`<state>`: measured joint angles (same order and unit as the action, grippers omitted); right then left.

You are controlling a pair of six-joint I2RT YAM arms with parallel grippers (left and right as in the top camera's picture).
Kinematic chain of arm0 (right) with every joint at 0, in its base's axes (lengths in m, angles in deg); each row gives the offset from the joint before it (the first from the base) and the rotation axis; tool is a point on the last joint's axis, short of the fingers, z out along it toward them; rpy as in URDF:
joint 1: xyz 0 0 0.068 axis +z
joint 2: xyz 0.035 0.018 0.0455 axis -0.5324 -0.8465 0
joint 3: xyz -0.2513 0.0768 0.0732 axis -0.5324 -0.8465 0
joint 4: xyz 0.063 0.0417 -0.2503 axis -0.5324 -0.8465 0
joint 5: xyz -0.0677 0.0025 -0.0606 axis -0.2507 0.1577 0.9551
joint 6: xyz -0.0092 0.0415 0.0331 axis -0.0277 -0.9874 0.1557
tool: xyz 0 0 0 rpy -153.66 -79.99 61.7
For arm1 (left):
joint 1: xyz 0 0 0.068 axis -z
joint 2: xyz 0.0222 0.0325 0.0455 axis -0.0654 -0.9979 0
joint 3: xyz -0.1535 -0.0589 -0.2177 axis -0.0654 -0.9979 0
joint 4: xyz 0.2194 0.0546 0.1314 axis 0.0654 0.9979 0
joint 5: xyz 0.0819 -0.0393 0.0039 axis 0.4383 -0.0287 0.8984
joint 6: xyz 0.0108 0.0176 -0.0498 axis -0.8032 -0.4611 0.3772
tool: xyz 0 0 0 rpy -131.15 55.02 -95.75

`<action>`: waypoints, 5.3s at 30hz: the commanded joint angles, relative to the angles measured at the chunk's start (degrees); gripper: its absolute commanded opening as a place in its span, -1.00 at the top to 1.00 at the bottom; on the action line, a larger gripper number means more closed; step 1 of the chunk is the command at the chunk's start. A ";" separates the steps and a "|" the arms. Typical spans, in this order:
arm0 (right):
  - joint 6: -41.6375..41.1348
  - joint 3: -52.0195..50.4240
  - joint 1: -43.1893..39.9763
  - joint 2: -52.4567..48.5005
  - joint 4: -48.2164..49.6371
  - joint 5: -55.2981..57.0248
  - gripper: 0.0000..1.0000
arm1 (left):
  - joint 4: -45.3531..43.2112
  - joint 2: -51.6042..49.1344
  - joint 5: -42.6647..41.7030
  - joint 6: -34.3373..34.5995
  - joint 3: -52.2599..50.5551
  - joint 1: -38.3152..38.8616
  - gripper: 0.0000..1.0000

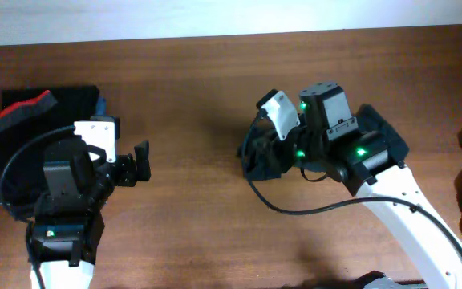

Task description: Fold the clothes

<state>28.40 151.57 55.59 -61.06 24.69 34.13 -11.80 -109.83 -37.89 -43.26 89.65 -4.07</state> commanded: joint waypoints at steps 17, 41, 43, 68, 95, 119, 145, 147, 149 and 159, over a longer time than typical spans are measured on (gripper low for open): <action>-14.23 0.59 -4.85 2.16 -8.24 41.11 -0.29 | -9.60 -19.69 -14.86 0.81 1.46 5.55 -0.95; -15.65 0.57 -23.30 2.16 -12.85 36.06 -0.33 | -11.76 -39.04 -14.21 22.51 1.46 37.18 -0.43; -15.65 0.57 -24.00 2.16 -12.85 35.91 -0.33 | -12.41 -41.51 -14.14 25.68 1.46 38.27 -0.44; -15.65 0.57 -24.20 2.16 -13.29 34.62 -0.33 | -25.20 -50.75 -7.91 31.80 1.46 42.34 -0.13; -15.65 0.57 -24.20 2.19 -14.14 34.60 -0.33 | -24.13 -44.00 -4.42 31.15 1.60 38.93 0.99; -17.11 2.54 -25.53 2.29 -14.53 33.77 -0.34 | -11.87 -26.32 2.62 23.80 1.60 27.19 0.99; -13.60 -3.61 -35.76 -19.30 -17.46 13.33 -0.48 | -7.54 -12.55 15.93 20.98 1.60 24.15 0.99; -13.40 -3.61 -35.78 -22.32 -17.05 12.90 -0.47 | -7.39 -12.55 15.93 20.98 1.60 24.15 0.99; -12.07 -3.61 -35.78 -24.33 -16.61 10.88 -0.48 | -7.15 -12.55 15.93 20.98 1.60 24.15 0.99; -8.26 -3.61 -35.76 -28.35 -12.09 5.03 -0.11 | -6.47 -12.57 15.93 20.98 1.60 24.15 0.99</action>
<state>18.32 148.16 19.98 -88.86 12.23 41.46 -18.53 -123.25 -22.85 -21.34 90.48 20.37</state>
